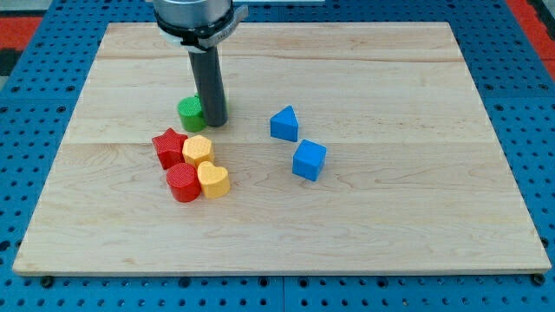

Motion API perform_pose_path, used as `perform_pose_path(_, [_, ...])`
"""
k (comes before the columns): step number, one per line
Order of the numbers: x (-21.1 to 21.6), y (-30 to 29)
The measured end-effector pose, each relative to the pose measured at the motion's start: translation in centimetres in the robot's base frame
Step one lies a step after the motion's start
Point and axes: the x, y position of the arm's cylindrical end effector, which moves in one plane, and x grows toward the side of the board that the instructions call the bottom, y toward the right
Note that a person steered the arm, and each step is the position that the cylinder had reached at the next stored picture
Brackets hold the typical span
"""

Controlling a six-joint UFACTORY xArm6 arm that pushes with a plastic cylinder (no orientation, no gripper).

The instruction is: Move your arm towards green circle

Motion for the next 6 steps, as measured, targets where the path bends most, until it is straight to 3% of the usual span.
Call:
perform_pose_path(2, [-2.3, 0.9])
perform_pose_path(4, [2.8, 0.1])
perform_pose_path(6, [-2.4, -2.6])
